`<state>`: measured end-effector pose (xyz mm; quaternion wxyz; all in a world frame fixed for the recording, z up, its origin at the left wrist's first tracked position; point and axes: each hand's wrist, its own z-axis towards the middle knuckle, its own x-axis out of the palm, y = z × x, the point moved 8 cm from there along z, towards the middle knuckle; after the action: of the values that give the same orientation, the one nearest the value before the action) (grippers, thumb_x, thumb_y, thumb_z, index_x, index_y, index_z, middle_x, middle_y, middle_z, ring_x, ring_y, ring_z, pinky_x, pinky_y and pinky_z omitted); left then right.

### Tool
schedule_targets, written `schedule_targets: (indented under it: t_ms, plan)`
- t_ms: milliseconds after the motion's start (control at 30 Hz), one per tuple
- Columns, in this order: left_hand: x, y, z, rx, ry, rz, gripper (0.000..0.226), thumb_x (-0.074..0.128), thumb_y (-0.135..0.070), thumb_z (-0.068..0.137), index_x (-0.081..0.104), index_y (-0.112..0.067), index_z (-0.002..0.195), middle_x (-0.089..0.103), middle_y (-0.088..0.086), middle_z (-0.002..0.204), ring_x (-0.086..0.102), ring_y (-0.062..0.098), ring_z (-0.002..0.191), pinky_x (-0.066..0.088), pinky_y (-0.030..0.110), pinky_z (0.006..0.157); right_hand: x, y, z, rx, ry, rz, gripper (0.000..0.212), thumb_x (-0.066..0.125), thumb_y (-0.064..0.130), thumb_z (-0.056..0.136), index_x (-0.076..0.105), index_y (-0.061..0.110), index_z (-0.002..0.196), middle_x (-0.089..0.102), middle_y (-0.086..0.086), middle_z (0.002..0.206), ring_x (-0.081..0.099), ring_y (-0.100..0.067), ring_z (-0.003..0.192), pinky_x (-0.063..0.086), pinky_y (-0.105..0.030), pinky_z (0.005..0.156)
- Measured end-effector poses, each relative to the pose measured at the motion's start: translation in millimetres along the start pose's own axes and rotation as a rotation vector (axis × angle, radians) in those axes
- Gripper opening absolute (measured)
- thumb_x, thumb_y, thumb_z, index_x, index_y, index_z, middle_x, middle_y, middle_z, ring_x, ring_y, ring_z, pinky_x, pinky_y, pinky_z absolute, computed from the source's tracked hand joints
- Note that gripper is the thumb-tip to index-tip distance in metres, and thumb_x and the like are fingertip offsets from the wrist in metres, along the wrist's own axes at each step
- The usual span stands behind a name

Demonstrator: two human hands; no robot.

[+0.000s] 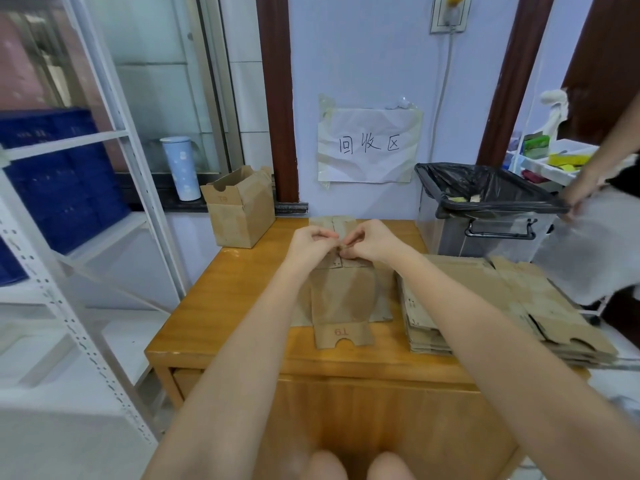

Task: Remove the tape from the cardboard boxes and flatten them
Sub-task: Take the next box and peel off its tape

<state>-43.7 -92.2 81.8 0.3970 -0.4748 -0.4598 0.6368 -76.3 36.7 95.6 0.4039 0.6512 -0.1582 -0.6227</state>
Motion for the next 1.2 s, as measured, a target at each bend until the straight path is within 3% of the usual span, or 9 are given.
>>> schedule_targets:
  t_ms: [100,433,533,667,700,800,867,1000,1200]
  plan:
    - [-0.6,-0.2,-3.1,0.031,-0.001,0.017,0.02,0.076,-0.013,0.08,0.066,-0.009,0.097,0.068,0.0,0.086,0.062,0.008,0.079,0.046,0.014,0.069,-3.4,-1.3,1.9,0.03,-0.022,0.023,0.021,0.082,0.007,0.068,0.065,0.019,0.064,0.06,0.006,0.068,0.056,-0.01,0.072,0.044,-0.02,0.068]
    - [0.5,-3.7,-5.6,0.041,-0.11,0.186,0.023,0.074,-0.012,0.081,0.053,-0.022,0.078,0.064,-0.002,0.083,0.062,0.017,0.084,0.05,0.031,0.08,-3.5,-2.5,3.6,0.037,-0.068,0.012,0.028,0.08,0.002,0.068,0.063,0.022,0.057,0.058,0.007,0.06,0.052,-0.006,0.061,0.041,-0.018,0.056]
    - [11.5,-4.2,-17.0,0.122,-0.115,0.368,0.014,0.063,-0.014,0.088,0.053,-0.018,0.096,0.06,0.002,0.102,0.058,0.021,0.101,0.05,0.038,0.088,-2.8,-3.5,6.4,0.018,-0.075,-0.03,0.028,0.075,0.006,0.075,0.06,0.023,0.058,0.055,0.01,0.063,0.05,-0.006,0.065,0.04,-0.018,0.061]
    - [15.8,-6.6,-27.6,0.242,-0.13,0.644,0.03,0.056,-0.023,0.095,0.05,-0.008,0.12,0.046,0.008,0.123,0.042,0.022,0.117,0.037,0.029,0.093,3.1,0.1,8.0,0.017,0.0,-0.081,0.014,0.078,0.017,0.078,0.067,0.019,0.086,0.053,0.008,0.073,0.05,-0.008,0.076,0.041,-0.022,0.074]
    - [13.2,-8.7,-28.7,0.256,-0.145,0.701,0.032,0.055,-0.026,0.095,0.05,-0.009,0.122,0.045,0.008,0.124,0.041,0.023,0.118,0.036,0.03,0.093,4.8,2.6,8.4,0.014,0.017,-0.128,0.01,0.076,0.017,0.079,0.067,0.019,0.083,0.053,0.007,0.07,0.049,-0.008,0.073,0.042,-0.025,0.073]
    - [4.3,-18.6,-31.1,0.277,-0.254,1.003,0.035,0.054,-0.034,0.094,0.054,-0.012,0.121,0.048,0.008,0.123,0.042,0.026,0.117,0.032,0.032,0.093,8.9,12.0,6.0,-0.003,0.001,-0.262,0.035,0.065,0.015,0.077,0.046,0.021,0.047,0.04,0.007,0.053,0.036,-0.01,0.054,0.031,-0.027,0.053]
    - [-3.0,-23.8,-33.7,0.265,-0.318,1.151,0.03,0.053,-0.032,0.094,0.058,-0.013,0.117,0.05,0.008,0.122,0.041,0.027,0.115,0.03,0.033,0.091,12.4,15.1,4.5,0.0,-0.032,-0.271,0.036,0.065,0.019,0.078,0.045,0.022,0.049,0.041,0.01,0.052,0.038,-0.009,0.055,0.03,-0.025,0.052]
    - [-24.7,-19.4,-33.4,0.187,-0.329,1.273,0.025,0.049,-0.031,0.098,0.065,-0.021,0.115,0.056,0.004,0.119,0.043,0.026,0.113,0.03,0.035,0.091,27.8,24.6,4.7,-0.022,-0.02,-0.122,0.023,0.071,0.025,0.078,0.055,0.023,0.061,0.053,0.009,0.061,0.051,-0.011,0.067,0.043,-0.029,0.069]
    - [-57.8,-16.7,-27.0,0.104,-0.296,1.425,0.02,0.055,-0.012,0.093,0.066,-0.019,0.109,0.064,0.004,0.106,0.051,0.024,0.108,0.036,0.032,0.087,48.5,59.2,-1.2,-0.107,-0.012,-0.228,0.031,0.072,0.037,0.079,0.048,0.02,0.069,0.057,0.006,0.072,0.053,-0.014,0.072,0.04,-0.029,0.063]
